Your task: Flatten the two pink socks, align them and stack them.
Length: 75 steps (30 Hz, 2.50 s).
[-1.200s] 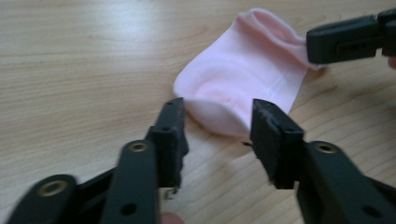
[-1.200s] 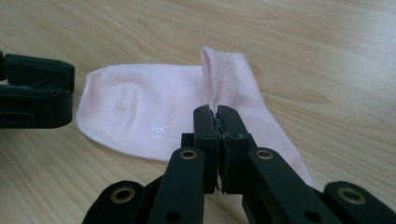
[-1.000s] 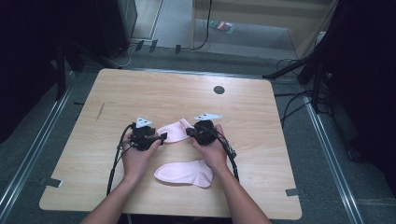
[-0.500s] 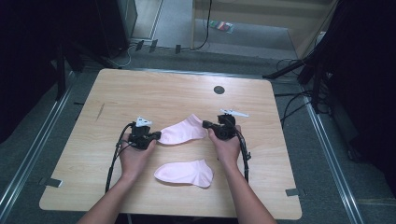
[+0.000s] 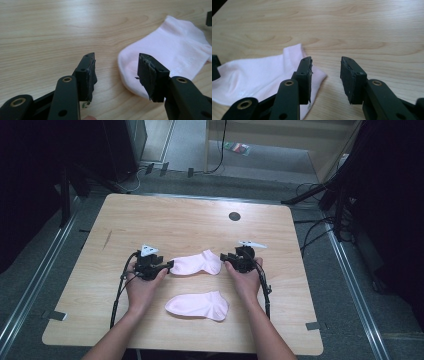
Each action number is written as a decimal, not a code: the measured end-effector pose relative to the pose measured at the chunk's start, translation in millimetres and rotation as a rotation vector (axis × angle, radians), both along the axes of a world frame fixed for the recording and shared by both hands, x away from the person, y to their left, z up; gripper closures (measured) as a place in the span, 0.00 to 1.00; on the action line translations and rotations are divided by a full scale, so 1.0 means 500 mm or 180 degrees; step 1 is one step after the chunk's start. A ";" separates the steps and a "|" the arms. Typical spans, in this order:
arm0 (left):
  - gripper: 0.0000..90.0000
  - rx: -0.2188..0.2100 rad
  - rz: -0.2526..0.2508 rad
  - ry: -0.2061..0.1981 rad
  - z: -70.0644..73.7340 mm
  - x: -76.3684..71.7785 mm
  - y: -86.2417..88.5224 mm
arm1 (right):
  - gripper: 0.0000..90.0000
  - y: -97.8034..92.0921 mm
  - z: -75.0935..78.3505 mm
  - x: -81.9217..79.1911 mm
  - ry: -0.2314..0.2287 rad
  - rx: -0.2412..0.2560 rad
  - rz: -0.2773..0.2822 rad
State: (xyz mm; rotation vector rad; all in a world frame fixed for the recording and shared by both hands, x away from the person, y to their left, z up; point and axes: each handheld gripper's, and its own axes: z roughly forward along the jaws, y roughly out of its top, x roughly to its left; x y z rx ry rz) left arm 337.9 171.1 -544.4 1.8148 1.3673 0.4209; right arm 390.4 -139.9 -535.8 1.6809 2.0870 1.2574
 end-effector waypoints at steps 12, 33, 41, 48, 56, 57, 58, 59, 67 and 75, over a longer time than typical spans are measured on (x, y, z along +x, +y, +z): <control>0.78 0.0278 0.0022 -0.0017 -0.008 -0.001 -0.016 | 0.64 0.063 -0.011 -0.021 -0.0296 -0.0741 0.0354; 1.00 0.0166 -0.0140 -0.0004 -0.005 -0.009 -0.006 | 0.99 0.060 -0.003 -0.058 -0.0355 -0.0794 0.0410; 1.00 -0.0019 -0.0211 -0.0109 0.033 -0.031 0.010 | 0.99 0.044 0.038 -0.087 -0.0461 -0.0556 0.0383; 1.00 -0.0078 -0.0311 -0.0196 0.059 -0.059 0.017 | 1.00 0.024 0.068 -0.122 -0.0506 -0.0486 0.0381; 1.00 -0.0082 -0.0443 -0.0338 0.089 -0.113 0.013 | 1.00 0.004 0.089 -0.176 -0.0509 -0.0294 0.0392; 1.00 -0.0075 -0.0457 -0.0352 0.091 -0.120 0.011 | 1.00 0.003 0.089 -0.181 -0.0505 -0.0288 0.0398; 1.00 -0.0089 -0.0457 -0.0354 0.091 -0.126 0.010 | 1.00 0.001 0.089 -0.188 -0.0494 -0.0265 0.0396; 1.00 -0.0083 -0.0459 -0.0347 0.090 -0.132 0.009 | 1.00 -0.001 0.088 -0.194 -0.0483 -0.0263 0.0407; 1.00 -0.0131 -0.0568 -0.0261 0.084 -0.180 0.004 | 0.99 -0.020 0.084 -0.248 -0.0413 -0.0204 0.0468; 1.00 -0.0088 -0.0658 -0.0181 0.072 -0.221 0.000 | 0.99 -0.026 0.077 -0.292 -0.0386 -0.0277 0.0533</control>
